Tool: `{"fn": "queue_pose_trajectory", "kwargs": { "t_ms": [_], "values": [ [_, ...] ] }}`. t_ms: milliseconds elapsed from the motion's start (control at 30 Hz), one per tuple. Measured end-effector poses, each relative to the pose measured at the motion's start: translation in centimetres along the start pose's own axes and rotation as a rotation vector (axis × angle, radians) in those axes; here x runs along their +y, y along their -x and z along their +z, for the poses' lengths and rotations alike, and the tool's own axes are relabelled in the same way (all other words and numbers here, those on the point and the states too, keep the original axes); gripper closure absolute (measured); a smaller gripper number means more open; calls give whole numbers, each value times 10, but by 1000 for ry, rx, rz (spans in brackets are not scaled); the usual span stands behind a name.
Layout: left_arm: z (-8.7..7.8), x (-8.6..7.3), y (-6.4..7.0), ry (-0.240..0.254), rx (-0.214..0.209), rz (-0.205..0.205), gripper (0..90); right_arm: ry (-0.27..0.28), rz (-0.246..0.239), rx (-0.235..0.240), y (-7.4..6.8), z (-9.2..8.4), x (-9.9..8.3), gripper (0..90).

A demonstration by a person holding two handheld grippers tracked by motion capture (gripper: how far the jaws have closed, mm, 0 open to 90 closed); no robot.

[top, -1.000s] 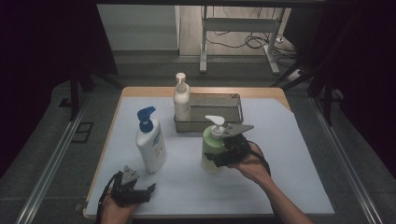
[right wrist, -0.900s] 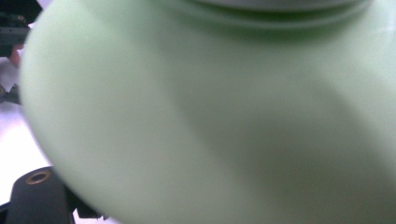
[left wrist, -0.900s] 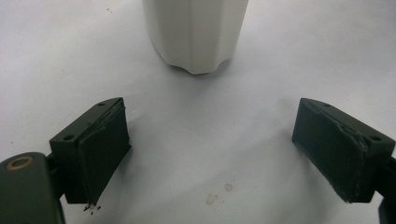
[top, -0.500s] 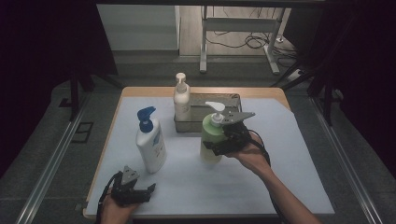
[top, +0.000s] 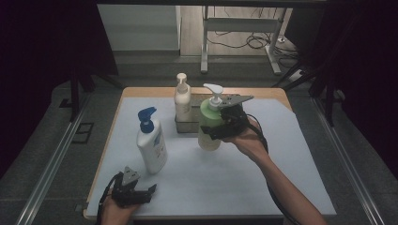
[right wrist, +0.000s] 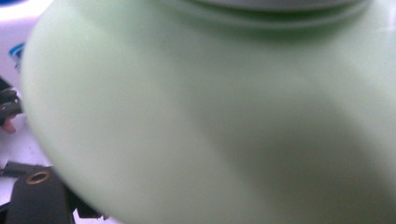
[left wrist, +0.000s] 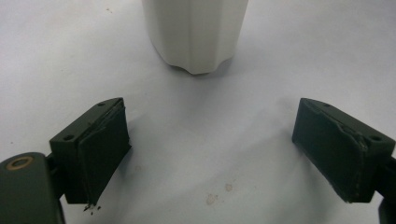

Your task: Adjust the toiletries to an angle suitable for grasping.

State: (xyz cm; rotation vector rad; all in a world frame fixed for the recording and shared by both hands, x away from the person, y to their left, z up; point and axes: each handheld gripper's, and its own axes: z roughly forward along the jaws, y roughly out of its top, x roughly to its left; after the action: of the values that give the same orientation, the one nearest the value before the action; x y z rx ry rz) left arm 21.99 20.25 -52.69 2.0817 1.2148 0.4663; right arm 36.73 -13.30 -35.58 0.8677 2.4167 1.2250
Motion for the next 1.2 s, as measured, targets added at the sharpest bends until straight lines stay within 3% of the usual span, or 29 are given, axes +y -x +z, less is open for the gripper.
{"fn": "queue_pose_trajectory", "kwargs": {
  "t_ms": [533,1200],
  "values": [
    [0,0,0,-1,0,1,105,22,40,-95,24,13,32,125],
    [0,0,0,-4,0,1,105,38,97,-207,53,43,46,126]
  ]
}}
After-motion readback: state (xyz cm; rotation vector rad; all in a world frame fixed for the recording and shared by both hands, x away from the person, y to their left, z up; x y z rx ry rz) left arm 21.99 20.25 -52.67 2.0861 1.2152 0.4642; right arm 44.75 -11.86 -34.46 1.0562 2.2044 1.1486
